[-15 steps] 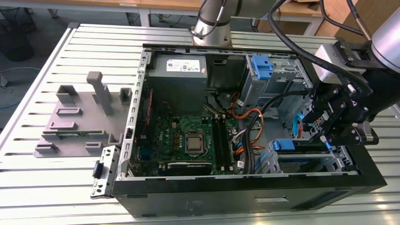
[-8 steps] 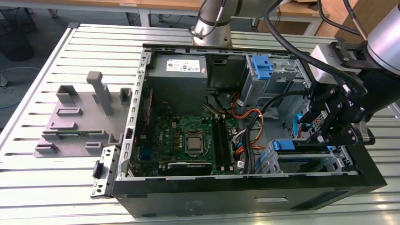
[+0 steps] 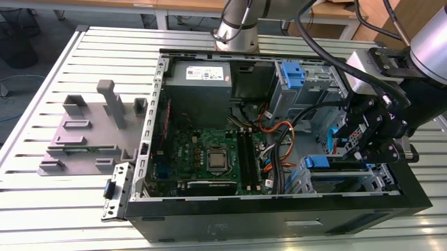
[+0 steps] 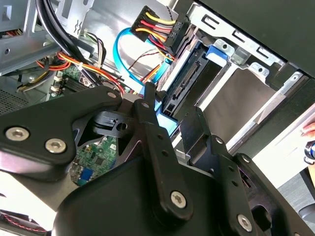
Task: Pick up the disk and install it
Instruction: 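Insert the first disk wire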
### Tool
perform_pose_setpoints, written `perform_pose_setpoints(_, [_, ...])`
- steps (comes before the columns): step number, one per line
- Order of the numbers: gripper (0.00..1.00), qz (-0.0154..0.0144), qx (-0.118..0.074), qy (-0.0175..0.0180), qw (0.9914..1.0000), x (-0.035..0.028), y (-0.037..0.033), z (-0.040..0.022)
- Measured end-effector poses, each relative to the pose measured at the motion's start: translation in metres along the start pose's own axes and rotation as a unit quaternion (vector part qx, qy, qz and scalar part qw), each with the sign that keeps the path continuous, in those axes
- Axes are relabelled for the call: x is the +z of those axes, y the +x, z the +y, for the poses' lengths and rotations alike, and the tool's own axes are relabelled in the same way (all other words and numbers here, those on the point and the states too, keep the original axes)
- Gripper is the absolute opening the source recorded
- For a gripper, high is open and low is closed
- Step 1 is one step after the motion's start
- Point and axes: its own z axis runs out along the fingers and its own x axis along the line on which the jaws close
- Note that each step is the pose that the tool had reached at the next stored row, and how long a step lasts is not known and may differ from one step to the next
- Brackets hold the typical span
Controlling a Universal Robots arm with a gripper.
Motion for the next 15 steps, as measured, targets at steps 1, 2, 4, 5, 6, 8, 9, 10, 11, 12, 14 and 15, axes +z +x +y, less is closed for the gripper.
perform_pose_setpoints(1, [0.48, 0.0000, 0.000, 0.0000, 1.00000, 0.0002, 0.0001, 0.0000])
perform_pose_setpoints(2, [0.48, 0.0001, 0.000, 0.0000, 1.00000, 0.0002, 0.0001, 0.0000])
perform_pose_setpoints(4, [0.48, 0.0001, 0.000, 0.0000, 1.00000, 0.0002, 0.0001, 0.0000])
perform_pose_setpoints(5, [0.48, 0.0001, 0.000, 0.0000, 1.00000, 0.0002, 0.0002, 0.0000])
perform_pose_setpoints(6, [0.48, 0.0001, 0.000, 0.0000, 1.00000, 0.0002, 0.0002, 0.0000])
perform_pose_setpoints(8, [0.48, 0.0002, 0.000, 0.0000, 1.00000, 0.0002, 0.0002, 0.0000])
perform_pose_setpoints(9, [0.48, 0.0001, 0.000, 0.0000, 1.00000, 0.0003, 0.0002, 0.0000])
perform_pose_setpoints(10, [0.48, 0.0001, 0.000, 0.0000, 1.00000, 0.0003, 0.0002, 0.0000])
perform_pose_setpoints(11, [0.47, 0.0001, 0.000, 0.0000, 1.00000, 0.0003, 0.0002, 0.0000])
perform_pose_setpoints(12, [0.40, 0.0001, 0.000, 0.0000, 1.00000, 0.0003, 0.0002, 0.0000])
perform_pose_setpoints(14, [0.34, 0.0001, 0.000, 0.0000, 1.00000, 0.0004, 0.0002, 0.0000])
perform_pose_setpoints(15, [0.34, 0.0001, 0.000, 0.0000, 1.00000, 0.0004, 0.0002, 0.0000])
